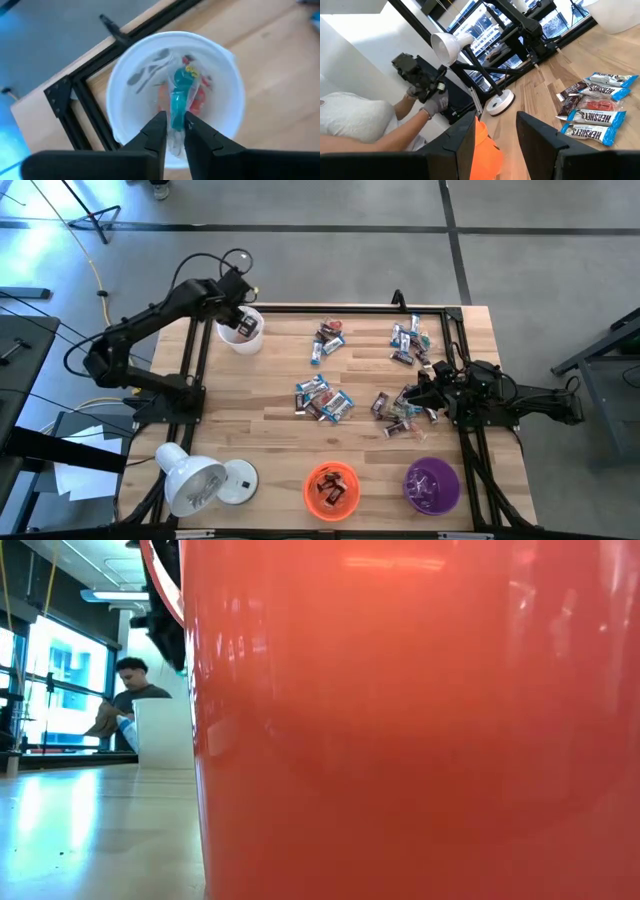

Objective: Organize candy in baskets
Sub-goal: Put the blue gummy into the white bucket, then put the orange gummy into the white bucket

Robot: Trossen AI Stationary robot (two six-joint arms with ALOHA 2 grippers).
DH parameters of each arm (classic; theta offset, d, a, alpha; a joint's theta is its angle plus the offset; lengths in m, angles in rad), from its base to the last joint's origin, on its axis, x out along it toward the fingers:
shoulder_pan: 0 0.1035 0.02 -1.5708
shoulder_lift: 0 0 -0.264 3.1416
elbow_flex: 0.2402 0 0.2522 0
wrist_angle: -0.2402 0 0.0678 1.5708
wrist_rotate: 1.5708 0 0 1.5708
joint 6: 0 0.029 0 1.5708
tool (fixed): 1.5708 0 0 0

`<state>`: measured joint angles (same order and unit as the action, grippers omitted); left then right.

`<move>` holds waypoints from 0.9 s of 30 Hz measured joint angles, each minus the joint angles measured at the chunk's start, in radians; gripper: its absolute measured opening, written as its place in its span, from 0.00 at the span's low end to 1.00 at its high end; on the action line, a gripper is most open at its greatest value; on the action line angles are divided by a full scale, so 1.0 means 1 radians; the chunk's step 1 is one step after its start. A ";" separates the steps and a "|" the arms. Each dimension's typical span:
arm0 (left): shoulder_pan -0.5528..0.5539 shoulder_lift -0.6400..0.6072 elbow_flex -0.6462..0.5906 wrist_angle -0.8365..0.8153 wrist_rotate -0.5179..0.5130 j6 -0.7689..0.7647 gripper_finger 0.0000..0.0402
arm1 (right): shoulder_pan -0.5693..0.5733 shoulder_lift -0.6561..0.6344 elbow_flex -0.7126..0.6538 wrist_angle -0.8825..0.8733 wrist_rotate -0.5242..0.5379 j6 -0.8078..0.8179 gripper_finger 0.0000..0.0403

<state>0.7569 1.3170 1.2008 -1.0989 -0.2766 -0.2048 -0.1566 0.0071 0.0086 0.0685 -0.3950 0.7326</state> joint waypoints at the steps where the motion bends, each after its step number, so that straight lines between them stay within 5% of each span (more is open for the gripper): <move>1: 0.014 0.001 -0.014 0.024 0.012 -0.001 0.15 | 0.000 0.000 0.000 0.000 0.000 0.000 0.34; 9: 0.058 0.005 -0.061 0.117 0.108 0.032 0.31 | 0.000 0.000 0.000 0.000 0.000 0.000 0.34; 22: 0.037 0.005 -0.061 0.159 0.209 0.023 0.33 | 0.000 0.000 0.000 0.000 0.000 0.000 0.34; 27: -0.019 0.028 -0.060 0.360 0.370 0.087 0.33 | 0.000 0.000 0.000 0.000 0.000 0.000 0.34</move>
<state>0.7377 1.3448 1.1408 -0.7388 0.0939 -0.1175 -0.1566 0.0071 0.0085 0.0681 -0.3948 0.7327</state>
